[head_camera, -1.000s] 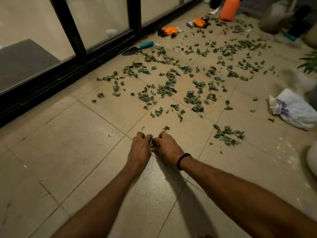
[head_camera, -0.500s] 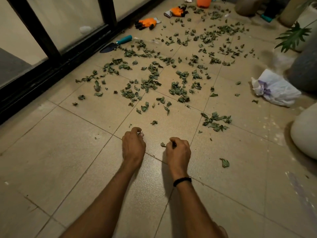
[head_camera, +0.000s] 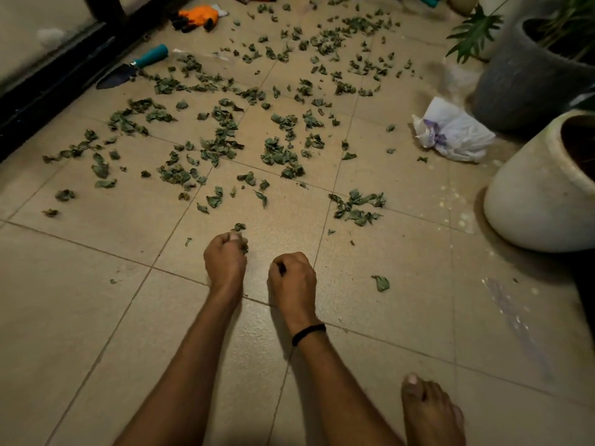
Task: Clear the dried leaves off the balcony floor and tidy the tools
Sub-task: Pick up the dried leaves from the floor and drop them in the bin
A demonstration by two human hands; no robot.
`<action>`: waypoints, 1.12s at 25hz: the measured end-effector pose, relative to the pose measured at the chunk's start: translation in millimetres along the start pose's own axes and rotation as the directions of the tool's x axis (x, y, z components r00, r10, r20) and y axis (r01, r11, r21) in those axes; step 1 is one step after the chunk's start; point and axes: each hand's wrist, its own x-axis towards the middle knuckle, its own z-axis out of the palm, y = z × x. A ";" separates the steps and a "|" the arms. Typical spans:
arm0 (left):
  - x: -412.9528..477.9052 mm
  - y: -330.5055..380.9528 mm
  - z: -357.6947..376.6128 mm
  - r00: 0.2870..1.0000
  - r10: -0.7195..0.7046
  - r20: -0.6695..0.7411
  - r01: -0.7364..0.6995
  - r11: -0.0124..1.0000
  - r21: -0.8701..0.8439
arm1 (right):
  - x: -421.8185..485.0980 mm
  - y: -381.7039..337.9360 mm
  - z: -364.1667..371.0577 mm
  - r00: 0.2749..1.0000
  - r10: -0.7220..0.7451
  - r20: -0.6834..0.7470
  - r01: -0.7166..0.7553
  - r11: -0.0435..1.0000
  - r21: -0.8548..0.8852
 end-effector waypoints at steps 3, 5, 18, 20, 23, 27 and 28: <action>-13.3 10.7 10.7 0.964 -0.220 0.150 0.247 0.950 -0.190 | -1.2 27.9 -46.8 0.951 0.186 -0.246 -0.159 0.979 0.126; -24.0 7.4 22.0 0.964 -0.196 0.181 0.217 0.970 -0.106 | -4.5 56.0 -81.6 0.875 0.302 -0.377 -0.277 0.953 0.121; 4.9 5.8 28.4 0.811 0.562 0.164 -0.523 0.570 0.633 | 33.2 108.9 -86.0 0.824 0.378 -0.421 -0.335 0.926 0.174; 22.4 1.7 20.9 0.795 0.567 0.215 -0.523 0.463 0.716 | 47.9 101.3 -85.3 0.840 0.364 -0.402 -0.329 0.931 0.156; 35.3 -9.4 16.6 0.753 0.575 0.320 -0.569 0.325 0.755 | 69.0 91.4 -68.3 0.915 0.227 -0.334 -0.234 0.972 0.018; 29.8 -6.8 23.9 0.820 0.525 0.226 -0.510 0.494 0.704 | 82.0 93.1 -51.9 0.944 0.149 -0.295 -0.151 0.988 0.019; 26.9 -3.3 28.4 0.845 0.495 0.203 -0.491 0.567 0.662 | 84.8 94.6 -54.5 0.929 0.198 -0.314 -0.178 0.980 0.089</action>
